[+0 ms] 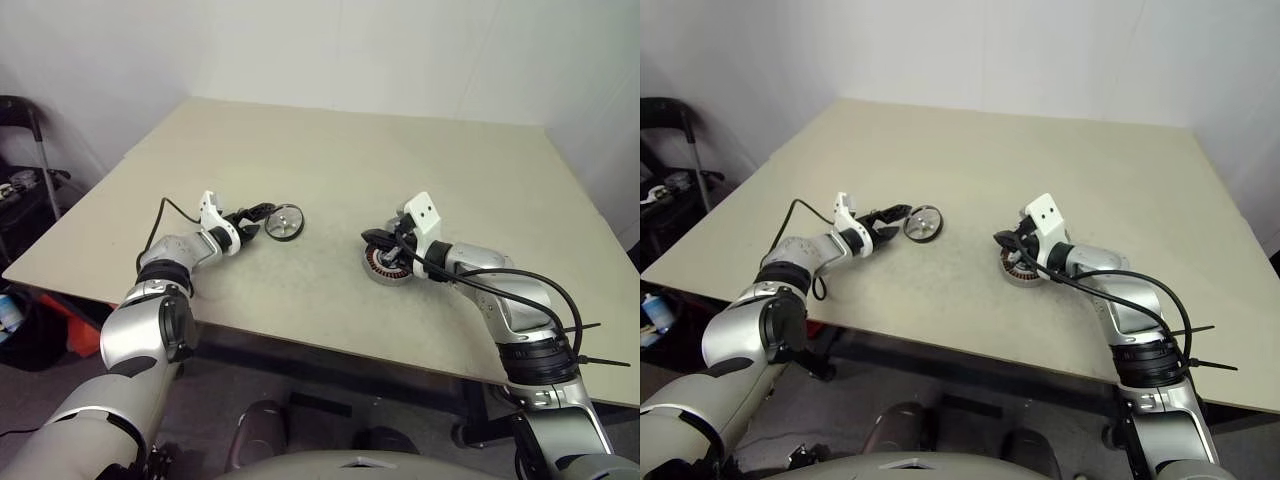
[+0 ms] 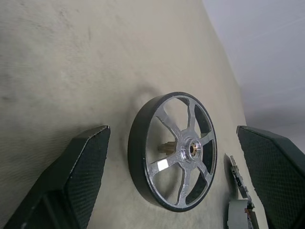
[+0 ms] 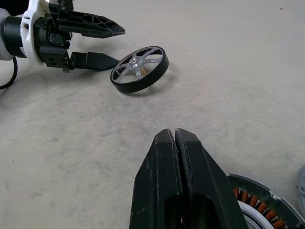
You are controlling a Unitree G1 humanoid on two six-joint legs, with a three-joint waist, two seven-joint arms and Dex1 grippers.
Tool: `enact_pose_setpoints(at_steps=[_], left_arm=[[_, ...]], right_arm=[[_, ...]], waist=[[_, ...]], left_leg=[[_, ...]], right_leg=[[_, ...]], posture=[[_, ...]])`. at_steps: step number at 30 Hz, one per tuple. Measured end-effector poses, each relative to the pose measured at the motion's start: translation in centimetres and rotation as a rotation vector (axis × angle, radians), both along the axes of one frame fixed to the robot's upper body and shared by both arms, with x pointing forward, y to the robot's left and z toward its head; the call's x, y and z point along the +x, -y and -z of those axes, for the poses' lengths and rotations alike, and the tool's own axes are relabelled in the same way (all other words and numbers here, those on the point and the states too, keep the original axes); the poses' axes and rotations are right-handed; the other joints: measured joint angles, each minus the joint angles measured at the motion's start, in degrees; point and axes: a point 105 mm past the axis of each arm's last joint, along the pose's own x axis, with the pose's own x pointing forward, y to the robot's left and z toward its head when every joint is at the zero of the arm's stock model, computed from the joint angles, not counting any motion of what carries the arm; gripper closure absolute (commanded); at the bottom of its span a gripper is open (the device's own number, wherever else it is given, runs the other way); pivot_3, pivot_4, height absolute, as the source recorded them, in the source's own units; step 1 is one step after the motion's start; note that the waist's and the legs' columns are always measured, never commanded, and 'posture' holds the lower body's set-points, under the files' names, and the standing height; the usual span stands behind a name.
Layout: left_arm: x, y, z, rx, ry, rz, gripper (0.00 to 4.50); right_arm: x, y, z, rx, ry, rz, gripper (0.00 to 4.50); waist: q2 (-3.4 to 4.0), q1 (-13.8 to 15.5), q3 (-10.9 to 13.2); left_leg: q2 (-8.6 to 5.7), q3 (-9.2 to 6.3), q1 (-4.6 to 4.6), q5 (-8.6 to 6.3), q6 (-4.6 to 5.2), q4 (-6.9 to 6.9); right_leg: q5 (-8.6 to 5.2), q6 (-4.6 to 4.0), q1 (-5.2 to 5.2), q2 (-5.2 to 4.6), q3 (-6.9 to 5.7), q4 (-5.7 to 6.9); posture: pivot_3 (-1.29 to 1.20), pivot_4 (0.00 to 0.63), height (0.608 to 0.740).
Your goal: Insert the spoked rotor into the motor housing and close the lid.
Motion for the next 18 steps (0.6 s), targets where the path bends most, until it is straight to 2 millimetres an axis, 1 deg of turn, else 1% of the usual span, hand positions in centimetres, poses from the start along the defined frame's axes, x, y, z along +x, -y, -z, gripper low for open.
enact_pose_setpoints(at_steps=[5, 7, 10, 12, 16, 18], left_arm=[[-0.2, 2.8, -0.1, -0.059, 0.010, 0.066, 0.00], [-0.2, 3.6, -0.2, -0.071, 0.011, 0.084, 0.00], [-0.2, 4.5, -0.3, -0.082, 0.014, 0.097, 0.00], [-0.2, 4.6, -0.3, -0.083, 0.017, 0.097, 0.00], [-0.2, 4.8, 0.0, -0.078, 0.006, 0.085, 0.86], [-0.3, 5.0, 0.4, -0.082, -0.010, 0.081, 1.58]], right_arm=[[0.1, 0.1, 0.0, -0.002, 0.001, 0.008, 4.46], [0.1, 0.1, 0.0, -0.003, 0.002, 0.010, 4.46], [0.1, 0.1, 0.0, -0.004, 0.003, 0.015, 4.46], [0.1, 0.1, 0.0, -0.005, 0.004, 0.018, 4.46], [0.2, 0.2, 0.0, -0.006, 0.006, 0.024, 4.50], [0.2, 0.2, 0.0, -0.006, 0.007, 0.027, 4.50]], waist=[[-0.01, 0.3, 0.0], [-0.01, 0.3, 0.0], [-0.01, 0.2, 0.0], [-0.01, 0.2, 0.0], [-0.02, 0.1, 0.0], [-0.02, 0.1, 0.0]], left_leg=[[-0.26, 0.00, -0.14, -0.10, 0.19, -0.01], [-0.31, 0.01, -0.19, -0.14, 0.24, -0.01], [-0.32, 0.02, -0.29, -0.18, 0.31, -0.01], [-0.31, 0.02, -0.34, -0.19, 0.34, -0.01], [-0.32, 0.02, -0.34, -0.21, 0.39, -0.01], [-0.32, 0.02, -0.34, -0.23, 0.41, 0.00]], right_leg=[[-0.02, 0.04, -0.02, -0.23, -0.01, -0.13], [-0.01, 0.05, -0.03, -0.30, -0.03, -0.20], [-0.01, 0.07, -0.10, -0.33, -0.09, -0.26], [-0.02, 0.08, -0.15, -0.34, -0.12, -0.26], [-0.02, 0.09, -0.14, -0.37, -0.16, -0.28], [-0.01, 0.10, -0.13, -0.38, -0.16, -0.31]], posture=[[0.00, 0.000, 0.740], [0.00, 0.000, 0.740], [0.00, 0.000, 0.740], [0.00, 0.000, 0.740], [0.00, 0.000, 0.740], [0.00, 0.000, 0.740]])
